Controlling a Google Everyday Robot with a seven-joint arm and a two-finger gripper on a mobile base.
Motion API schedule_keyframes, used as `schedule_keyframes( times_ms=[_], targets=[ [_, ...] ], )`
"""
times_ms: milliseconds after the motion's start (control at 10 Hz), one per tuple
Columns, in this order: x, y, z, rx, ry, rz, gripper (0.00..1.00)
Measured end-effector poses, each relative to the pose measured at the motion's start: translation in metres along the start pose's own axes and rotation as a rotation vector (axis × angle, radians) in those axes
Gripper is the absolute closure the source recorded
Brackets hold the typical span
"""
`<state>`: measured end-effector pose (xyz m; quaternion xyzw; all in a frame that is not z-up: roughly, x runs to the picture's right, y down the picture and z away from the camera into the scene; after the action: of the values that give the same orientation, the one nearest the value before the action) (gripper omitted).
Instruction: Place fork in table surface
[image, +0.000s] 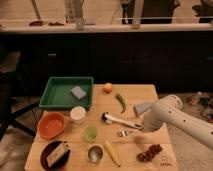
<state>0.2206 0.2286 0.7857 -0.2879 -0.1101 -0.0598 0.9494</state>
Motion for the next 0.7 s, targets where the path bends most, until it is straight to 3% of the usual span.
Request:
schedule_keyframes(
  times_ms=[700],
  targets=[
    [0.016, 0.016, 0.013, -0.016, -0.012, 0.027, 1.0]
  ],
)
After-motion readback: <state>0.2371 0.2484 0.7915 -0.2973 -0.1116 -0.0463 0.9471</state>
